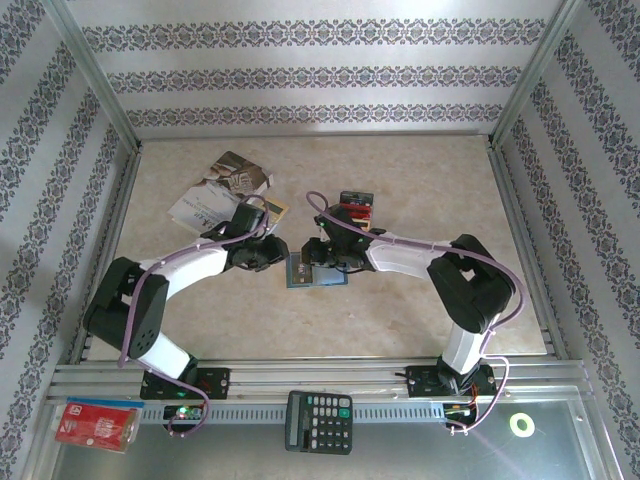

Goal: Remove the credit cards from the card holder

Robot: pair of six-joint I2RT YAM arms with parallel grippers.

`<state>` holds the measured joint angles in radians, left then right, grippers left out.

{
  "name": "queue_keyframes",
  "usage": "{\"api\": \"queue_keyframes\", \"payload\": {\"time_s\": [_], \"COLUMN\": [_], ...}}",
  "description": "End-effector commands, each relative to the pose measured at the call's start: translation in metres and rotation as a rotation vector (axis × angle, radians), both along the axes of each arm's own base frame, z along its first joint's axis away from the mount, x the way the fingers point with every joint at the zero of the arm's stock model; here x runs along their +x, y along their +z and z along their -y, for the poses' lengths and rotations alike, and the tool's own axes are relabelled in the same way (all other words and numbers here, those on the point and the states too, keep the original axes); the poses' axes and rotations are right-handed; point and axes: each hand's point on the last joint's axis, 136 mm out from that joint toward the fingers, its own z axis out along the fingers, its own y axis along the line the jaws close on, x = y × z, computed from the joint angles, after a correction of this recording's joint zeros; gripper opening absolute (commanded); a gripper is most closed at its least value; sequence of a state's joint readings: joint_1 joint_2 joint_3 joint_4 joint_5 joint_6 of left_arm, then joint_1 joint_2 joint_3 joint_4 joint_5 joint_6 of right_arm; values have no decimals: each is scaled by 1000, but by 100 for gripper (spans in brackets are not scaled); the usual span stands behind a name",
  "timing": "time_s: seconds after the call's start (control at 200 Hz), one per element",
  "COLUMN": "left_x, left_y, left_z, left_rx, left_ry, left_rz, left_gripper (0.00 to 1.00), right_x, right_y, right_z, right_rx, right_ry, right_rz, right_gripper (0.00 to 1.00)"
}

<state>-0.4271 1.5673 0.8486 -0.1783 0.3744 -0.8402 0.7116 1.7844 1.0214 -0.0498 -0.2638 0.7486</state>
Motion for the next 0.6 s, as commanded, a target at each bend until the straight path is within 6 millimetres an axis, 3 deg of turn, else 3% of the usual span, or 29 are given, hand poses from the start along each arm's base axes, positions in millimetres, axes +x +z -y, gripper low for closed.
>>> {"api": "queue_keyframes", "payload": {"time_s": [0.0,0.595], "left_x": [-1,-1], "left_y": [-1,-21], "left_z": [11,24], "left_rx": [-2,-1], "left_ry": [-49,-90], "left_rz": [-14,-66], "left_gripper": [23,17], "right_x": [-2,-4], "right_y": [-8,-27], "right_z": [-2,8], "right_rx": [-8,-57], "right_ry": [-19,-59], "right_rz": [-47,-83], "right_gripper": [20,16]}}
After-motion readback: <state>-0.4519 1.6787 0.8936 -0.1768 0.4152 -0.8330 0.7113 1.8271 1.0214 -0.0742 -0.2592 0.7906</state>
